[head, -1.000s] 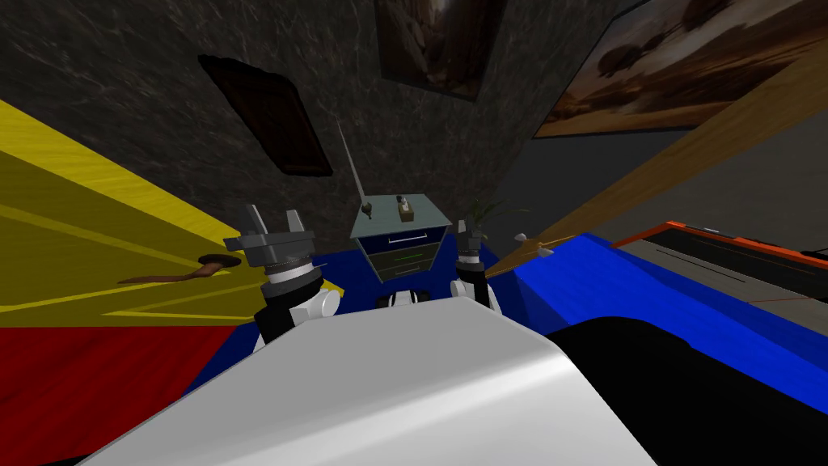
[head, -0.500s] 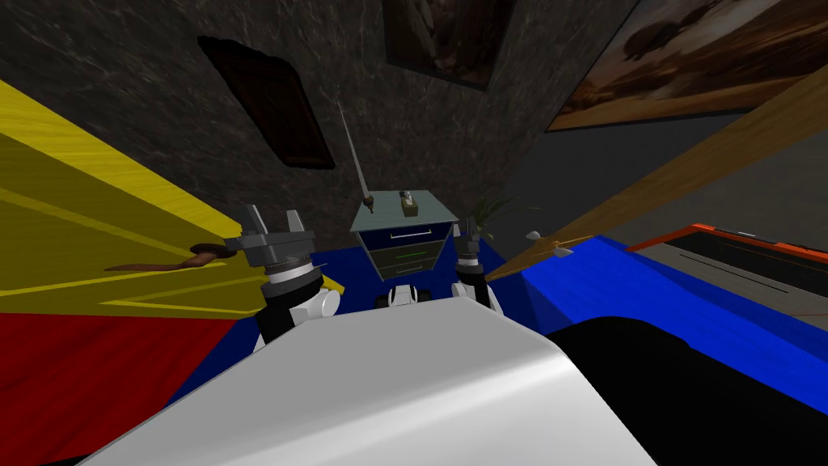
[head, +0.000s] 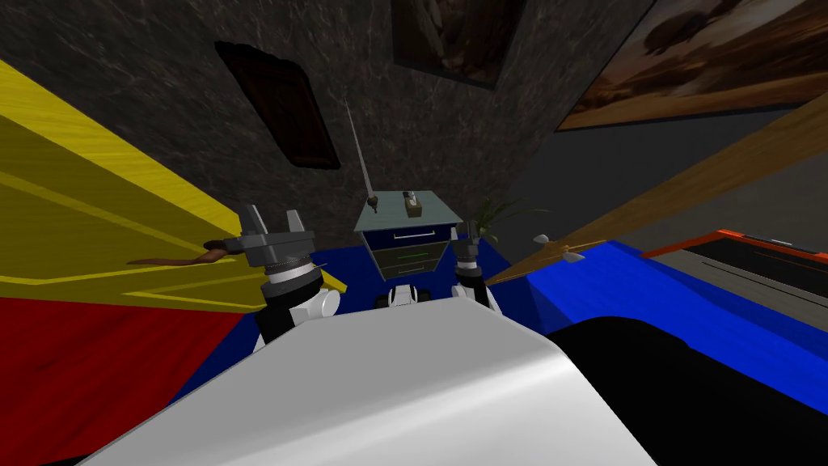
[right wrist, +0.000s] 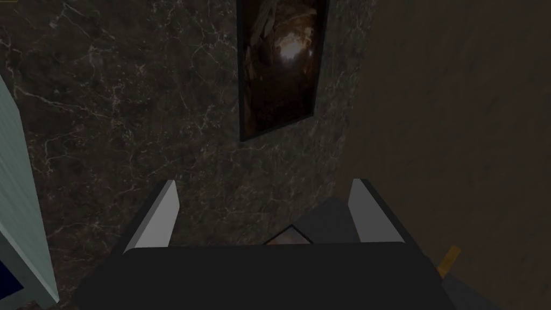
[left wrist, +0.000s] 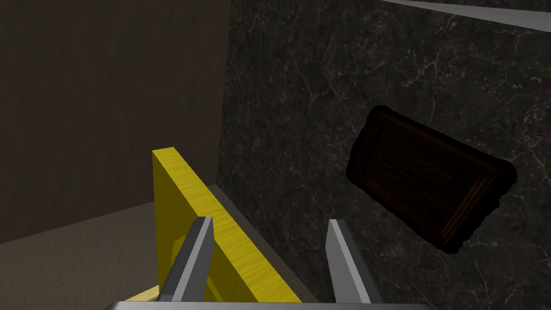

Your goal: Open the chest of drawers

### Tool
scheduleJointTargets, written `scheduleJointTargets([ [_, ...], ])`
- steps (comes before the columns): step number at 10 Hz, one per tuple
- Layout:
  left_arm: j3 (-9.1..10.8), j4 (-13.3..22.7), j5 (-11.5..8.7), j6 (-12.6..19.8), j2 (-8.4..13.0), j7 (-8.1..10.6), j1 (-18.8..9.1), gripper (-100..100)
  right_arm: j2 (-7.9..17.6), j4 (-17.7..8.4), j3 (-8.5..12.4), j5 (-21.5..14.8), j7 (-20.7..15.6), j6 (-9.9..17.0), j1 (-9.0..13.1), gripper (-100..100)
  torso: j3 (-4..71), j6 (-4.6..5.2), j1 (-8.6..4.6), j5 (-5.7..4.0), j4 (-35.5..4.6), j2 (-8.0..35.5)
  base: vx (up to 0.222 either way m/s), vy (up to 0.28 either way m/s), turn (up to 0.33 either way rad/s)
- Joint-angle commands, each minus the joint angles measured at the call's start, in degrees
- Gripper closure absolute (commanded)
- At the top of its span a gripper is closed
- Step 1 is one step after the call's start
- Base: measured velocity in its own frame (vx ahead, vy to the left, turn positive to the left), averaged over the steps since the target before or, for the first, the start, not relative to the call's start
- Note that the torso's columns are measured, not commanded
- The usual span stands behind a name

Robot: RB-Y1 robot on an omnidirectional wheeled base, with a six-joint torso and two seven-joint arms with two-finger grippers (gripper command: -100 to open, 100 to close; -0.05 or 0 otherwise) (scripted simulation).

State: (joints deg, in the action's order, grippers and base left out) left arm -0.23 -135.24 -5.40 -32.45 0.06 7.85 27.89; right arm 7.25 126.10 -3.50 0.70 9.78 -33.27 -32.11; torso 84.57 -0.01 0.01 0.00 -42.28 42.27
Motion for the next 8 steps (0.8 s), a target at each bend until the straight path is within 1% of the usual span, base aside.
scheduleJointTargets([
  [1, 0.00, 0.0, 0.0, 0.0, 0.0, 0.00, 0.0, 0, 0.9, -2.3, -0.4, 1.6, 4.3, -2.6, -0.1, -100, 0.0, 0.01, -0.01, 0.00, 0.0, 0.0, 0.018, 0.020, 0.085],
  [2, 0.00, 0.0, 0.0, 0.0, 0.0, 0.00, 0.0, 0, 0.9, -2.3, -0.4, 1.6, 5.8, -2.6, -0.1, -100, 0.0, 0.00, 0.00, 0.00, 0.0, 0.0, 0.017, 0.014, 0.066],
  [3, 0.00, 0.0, 0.0, 0.0, 0.0, 0.00, 0.0, 0, 1.3, -4.0, -0.8, 2.8, 7.4, -4.5, -0.3, -100, 0.0, 0.01, -0.02, 0.00, 0.0, 0.0, 0.020, 0.015, 0.111],
  [4, 0.00, 0.0, 0.0, 0.0, 0.0, 0.00, 0.0, 0, 1.3, -4.0, -0.8, 2.8, 9.1, -4.5, -0.3, -100, 0.0, 0.00, -0.02, 0.00, 0.0, 0.0, 0.014, 0.015, 0.055],
  [5, 0.00, 0.0, 0.0, 0.0, 0.0, 0.00, 0.0, 0, 1.3, -4.0, -0.8, 2.8, 9.5, -4.5, -0.3, -100, 0.0, 0.01, -0.02, 0.00, 0.0, 0.0, 0.007, 0.008, -0.003],
  [6, 0.00, 0.0, 0.0, 0.0, 0.0, 0.00, 0.0, 0, 1.7, -5.8, -1.2, 4.0, 11.9, -6.5, -0.5, -100, 0.0, 0.02, -0.04, -0.01, 0.0, 0.0, 0.017, 0.013, 0.100],
  [7, 0.00, 0.0, 0.0, 0.0, 0.0, 0.00, 0.0, 0, 1.7, -5.8, -1.2, 4.0, 13.3, -6.5, -0.5, -100, 0.0, -0.01, -0.01, 0.00, 0.0, 0.0, 0.021, 0.012, 0.074],
  [8, 0.00, 0.0, 0.0, 0.0, 0.0, 0.00, 0.0, 0, 2.0, -7.8, -1.7, 5.4, 14.9, -8.6, -0.6, -100, 0.0, 0.01, -0.01, 0.00, 0.0, 0.0, 0.026, 0.019, 0.130],
])
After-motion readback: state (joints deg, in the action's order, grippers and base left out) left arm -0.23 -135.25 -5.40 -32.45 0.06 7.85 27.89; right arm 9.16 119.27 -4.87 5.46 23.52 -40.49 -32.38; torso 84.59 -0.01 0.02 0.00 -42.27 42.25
